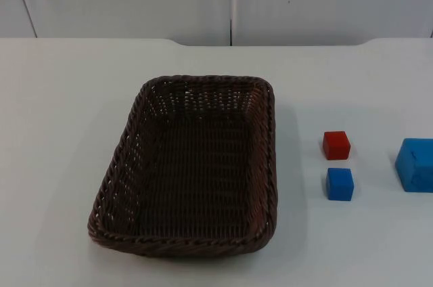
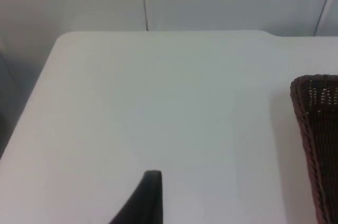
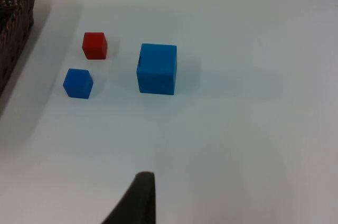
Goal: Pick up the basket with the left hand and place the largest block into the basket with the right hand.
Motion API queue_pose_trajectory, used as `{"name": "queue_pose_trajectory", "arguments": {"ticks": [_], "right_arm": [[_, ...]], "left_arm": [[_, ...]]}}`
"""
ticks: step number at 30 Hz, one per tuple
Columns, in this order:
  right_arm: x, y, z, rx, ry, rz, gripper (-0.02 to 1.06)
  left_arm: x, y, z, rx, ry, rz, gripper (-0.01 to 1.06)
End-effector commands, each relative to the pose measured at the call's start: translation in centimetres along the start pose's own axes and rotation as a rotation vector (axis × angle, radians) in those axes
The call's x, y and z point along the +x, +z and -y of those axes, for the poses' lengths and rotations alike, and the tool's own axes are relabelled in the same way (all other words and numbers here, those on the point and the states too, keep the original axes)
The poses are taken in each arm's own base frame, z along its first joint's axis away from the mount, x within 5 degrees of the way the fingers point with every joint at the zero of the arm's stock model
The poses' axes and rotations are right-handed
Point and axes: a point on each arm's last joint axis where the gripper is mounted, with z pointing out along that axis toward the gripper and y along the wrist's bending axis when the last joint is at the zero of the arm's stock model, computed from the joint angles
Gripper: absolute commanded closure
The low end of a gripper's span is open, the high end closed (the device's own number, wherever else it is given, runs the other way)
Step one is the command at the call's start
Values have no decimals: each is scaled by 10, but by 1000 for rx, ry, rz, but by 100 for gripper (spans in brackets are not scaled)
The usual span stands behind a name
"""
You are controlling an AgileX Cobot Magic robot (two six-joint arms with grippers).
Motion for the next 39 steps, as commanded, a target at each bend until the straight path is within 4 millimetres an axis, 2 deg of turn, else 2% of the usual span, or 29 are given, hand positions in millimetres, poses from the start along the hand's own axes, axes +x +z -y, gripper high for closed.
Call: {"name": "queue_pose_trajectory", "arguments": {"ticks": [1,11,17,26,27,31,32,36,39], "right_arm": [[0,-1,0,6,-7,3,-1],[0,-1,0,6,-7,3,-1],[0,-1,0,6,-7,3,-1],[0,-1,0,6,-7,3,-1],[0,-1,0,6,-7,3,-1],[0,-1,0,6,-7,3,-1],[0,-1,0,6,-7,3,-1],[0,-1,0,6,-7,3,-1],[0,-1,0,6,-7,3,-1]], "left_arm": [[-6,3,2,25,-33,19,0],[-27,24,5,85,-74,30,0],[-44,45,3,94,-55,-27,0],[-76,95,10,227,-61,-152,0],[-76,95,10,227,-61,-152,0],[-84,120,10,259,-61,-208,0],[-84,120,10,259,-61,-208,0],[-91,145,13,317,-65,-245,0],[-93,156,15,335,-58,-269,0]]}}
